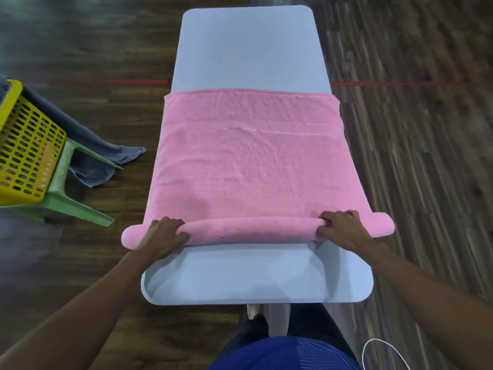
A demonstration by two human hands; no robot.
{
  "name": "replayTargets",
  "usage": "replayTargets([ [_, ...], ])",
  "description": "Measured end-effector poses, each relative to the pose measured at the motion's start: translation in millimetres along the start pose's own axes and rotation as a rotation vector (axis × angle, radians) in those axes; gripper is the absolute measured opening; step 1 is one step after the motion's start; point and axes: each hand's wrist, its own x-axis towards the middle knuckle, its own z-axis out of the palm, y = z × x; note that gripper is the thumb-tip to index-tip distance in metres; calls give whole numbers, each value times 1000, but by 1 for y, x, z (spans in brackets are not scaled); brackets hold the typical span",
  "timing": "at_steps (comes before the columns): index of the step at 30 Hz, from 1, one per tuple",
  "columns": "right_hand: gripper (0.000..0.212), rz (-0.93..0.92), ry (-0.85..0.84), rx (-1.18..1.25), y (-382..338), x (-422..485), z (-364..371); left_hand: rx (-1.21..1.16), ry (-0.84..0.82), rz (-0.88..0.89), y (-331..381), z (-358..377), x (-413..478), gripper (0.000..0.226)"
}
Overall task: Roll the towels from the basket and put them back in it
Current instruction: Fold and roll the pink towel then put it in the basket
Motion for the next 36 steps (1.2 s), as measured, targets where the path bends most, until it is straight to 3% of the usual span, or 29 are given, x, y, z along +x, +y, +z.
replayTargets([
  [2, 33, -9, 101, -35, 1, 0, 10, 17, 68, -15, 0, 3, 4, 55],
  [5, 27, -61, 401, -84, 0, -3, 22, 61, 314, -10, 7, 13, 2, 38],
  [7, 28, -107, 464, -58, -3, -5, 26, 59, 388, 14, 16, 18, -3, 39],
  [13, 59, -131, 320, -141, -2, -9, 38, 145, 170, 2, 16, 31, -14, 62],
  [17, 40, -47, 276, -127, -7, -6, 25, 130, 207, 4, 23, 21, -9, 42],
  [20, 34, 17, 15, -129, -14, 1, 0, 111, 173, 21, 23, 13, -11, 38],
  [22, 33, 99, -142, 25, -14, 6, -12, 19, 147, -31, 20, 9, -10, 40],
  [24, 33, 126, -87, 57, -11, 7, -11, -21, 215, -32, 15, 9, -7, 37],
  [28, 25, 10, 382, -86, -15, 2, 12, 59, 429, -31, 16, 16, -5, 30],
  [30, 31, -58, 407, -74, -18, -2, 22, 56, 386, -1, 20, 20, -7, 36],
  [34, 65, -105, 317, -150, -15, -8, 38, 130, 228, -17, 22, 28, -9, 63],
  [36, 63, -62, 304, -134, -16, -7, 38, 140, 227, -51, 26, 24, -5, 58],
])
